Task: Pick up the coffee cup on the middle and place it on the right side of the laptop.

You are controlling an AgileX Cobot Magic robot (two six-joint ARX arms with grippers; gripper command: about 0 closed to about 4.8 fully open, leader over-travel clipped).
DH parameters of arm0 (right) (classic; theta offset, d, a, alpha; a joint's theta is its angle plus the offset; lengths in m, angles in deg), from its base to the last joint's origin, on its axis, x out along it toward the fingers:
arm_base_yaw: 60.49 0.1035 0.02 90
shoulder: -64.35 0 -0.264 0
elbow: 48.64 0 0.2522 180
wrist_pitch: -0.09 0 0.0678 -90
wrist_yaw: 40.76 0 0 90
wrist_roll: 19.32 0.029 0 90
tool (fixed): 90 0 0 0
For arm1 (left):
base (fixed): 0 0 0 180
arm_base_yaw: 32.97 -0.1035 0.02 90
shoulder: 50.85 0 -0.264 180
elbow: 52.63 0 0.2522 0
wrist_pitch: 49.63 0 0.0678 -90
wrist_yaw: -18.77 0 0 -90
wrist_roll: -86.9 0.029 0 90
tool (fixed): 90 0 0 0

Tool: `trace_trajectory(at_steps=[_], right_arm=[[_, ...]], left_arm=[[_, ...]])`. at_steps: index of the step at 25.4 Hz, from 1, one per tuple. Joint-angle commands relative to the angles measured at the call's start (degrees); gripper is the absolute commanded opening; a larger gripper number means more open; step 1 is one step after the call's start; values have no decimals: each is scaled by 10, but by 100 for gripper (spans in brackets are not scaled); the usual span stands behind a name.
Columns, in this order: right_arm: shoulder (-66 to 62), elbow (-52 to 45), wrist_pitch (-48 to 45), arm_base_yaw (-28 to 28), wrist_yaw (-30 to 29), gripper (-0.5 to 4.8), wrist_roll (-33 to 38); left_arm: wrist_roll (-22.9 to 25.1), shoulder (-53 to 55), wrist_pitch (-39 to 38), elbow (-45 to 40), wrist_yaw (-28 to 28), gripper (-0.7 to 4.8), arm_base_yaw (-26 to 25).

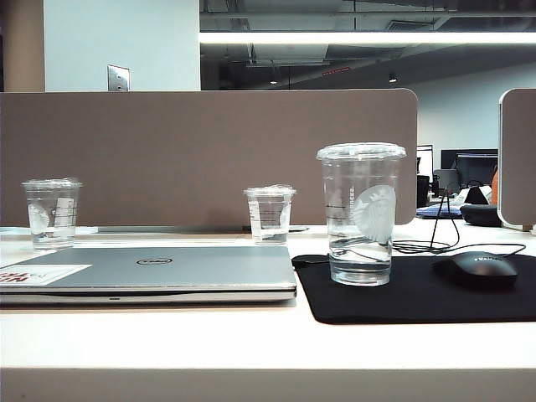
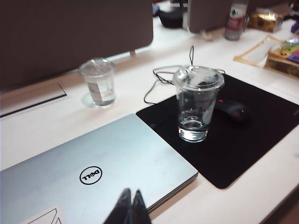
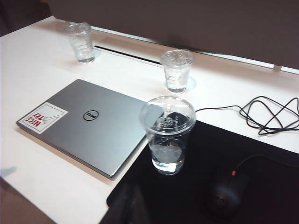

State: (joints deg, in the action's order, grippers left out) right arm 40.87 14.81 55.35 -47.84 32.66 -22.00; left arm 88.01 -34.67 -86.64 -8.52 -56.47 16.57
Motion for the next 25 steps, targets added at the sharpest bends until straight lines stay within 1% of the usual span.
trace_trajectory(at_steps=[1, 2, 4, 6, 12, 14, 16, 21, 25], right_arm=[[28, -27, -30, 0, 3, -1, 1], [35, -36, -37, 0, 12, -1, 1], [57, -66, -45, 0, 50, -1, 1], [84, -101, -47, 0, 53, -1, 2], [137, -174, -104, 0, 111, -1, 14], [158, -200, -122, 0, 138, -1, 17], [178, -224, -136, 0, 158, -1, 18], [222, -275, -161, 0, 158, -1, 54], [235, -315, -165, 0, 157, -1, 73]], left_arm=[[-40, -68, -3, -43, 7, -6, 1], [-48, -84, -3, -54, 7, -6, 1], [-48, -122, 5, -90, 16, -6, 1], [-48, -149, 14, -126, 16, -6, 1], [-52, -156, 128, -206, 20, -6, 1], [-63, -156, 150, -229, 19, -6, 1], [-63, -156, 167, -249, 15, -6, 1], [-60, -156, 169, -268, 16, -6, 1], [-59, -158, 169, -283, 32, -6, 0]])
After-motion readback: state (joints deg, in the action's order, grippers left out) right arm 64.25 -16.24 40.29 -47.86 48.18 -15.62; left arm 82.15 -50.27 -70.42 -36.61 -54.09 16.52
